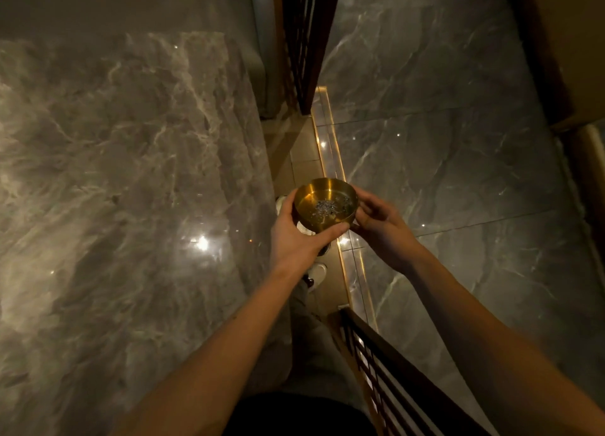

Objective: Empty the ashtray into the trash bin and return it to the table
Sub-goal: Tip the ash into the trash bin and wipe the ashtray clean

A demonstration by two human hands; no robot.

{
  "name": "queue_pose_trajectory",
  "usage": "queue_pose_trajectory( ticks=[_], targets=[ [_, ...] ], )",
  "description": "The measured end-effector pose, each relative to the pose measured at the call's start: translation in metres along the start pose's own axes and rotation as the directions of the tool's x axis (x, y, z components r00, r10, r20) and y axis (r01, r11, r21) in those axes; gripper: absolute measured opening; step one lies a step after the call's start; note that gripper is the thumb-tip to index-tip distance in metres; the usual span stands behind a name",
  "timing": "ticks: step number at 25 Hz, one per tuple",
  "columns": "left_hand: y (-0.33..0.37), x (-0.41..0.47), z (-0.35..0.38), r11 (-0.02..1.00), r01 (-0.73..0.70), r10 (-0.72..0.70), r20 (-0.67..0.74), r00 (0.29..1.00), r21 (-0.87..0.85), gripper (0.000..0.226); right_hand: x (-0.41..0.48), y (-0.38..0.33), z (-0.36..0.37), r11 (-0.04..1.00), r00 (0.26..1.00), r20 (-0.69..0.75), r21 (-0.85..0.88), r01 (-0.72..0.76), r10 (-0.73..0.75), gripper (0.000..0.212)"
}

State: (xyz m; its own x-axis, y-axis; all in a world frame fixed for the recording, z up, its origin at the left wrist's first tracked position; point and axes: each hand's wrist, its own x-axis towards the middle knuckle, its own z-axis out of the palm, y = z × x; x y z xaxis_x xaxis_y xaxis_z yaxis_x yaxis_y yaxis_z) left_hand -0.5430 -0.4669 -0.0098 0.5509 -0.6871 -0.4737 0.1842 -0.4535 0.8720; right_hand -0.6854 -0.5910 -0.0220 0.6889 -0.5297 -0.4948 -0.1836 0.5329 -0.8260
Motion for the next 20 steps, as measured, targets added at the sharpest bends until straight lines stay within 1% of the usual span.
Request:
queue_pose_trajectory(
  ticks=[4, 8, 12, 16, 18, 20],
  targets=[
    [-0.021, 0.011, 0.049, 0.996, 0.070, -0.072, -0.032, 0.997, -0.052, 0.091, 0.009, 0.020, -0.044, 0.998, 0.999, 0.013, 0.031, -0.047, 0.047, 0.047],
    [-0.050, 0.027, 0.079, 0.983, 0.158, -0.164, -0.064, 0.984, -0.089, 0.092, 0.019, 0.048, -0.070, 0.989, 0.991, -0.059, 0.093, -0.114, 0.120, 0.047],
    [-0.082, 0.046, 0.098, 0.967, 0.226, -0.237, -0.094, 0.967, -0.119, 0.088, 0.038, 0.077, -0.087, 0.988, 0.985, -0.089, 0.041, -0.147, 0.150, 0.043],
    [-0.114, 0.068, 0.111, 0.947, 0.289, -0.307, -0.125, 0.943, -0.142, 0.087, 0.061, 0.108, -0.103, 0.983, 0.980, -0.073, 0.034, -0.182, 0.184, 0.036],
    [-0.128, 0.079, 0.117, 0.922, 0.342, -0.368, -0.132, 0.921, -0.181, 0.085, 0.076, 0.124, -0.110, 0.976, 0.971, -0.106, -0.007, -0.216, 0.214, 0.037],
    [-0.144, 0.091, 0.122, 0.890, 0.395, -0.430, -0.131, 0.893, -0.226, 0.080, 0.092, 0.140, -0.116, 0.972, 0.969, -0.127, -0.071, -0.224, 0.214, 0.040]
  ],
)
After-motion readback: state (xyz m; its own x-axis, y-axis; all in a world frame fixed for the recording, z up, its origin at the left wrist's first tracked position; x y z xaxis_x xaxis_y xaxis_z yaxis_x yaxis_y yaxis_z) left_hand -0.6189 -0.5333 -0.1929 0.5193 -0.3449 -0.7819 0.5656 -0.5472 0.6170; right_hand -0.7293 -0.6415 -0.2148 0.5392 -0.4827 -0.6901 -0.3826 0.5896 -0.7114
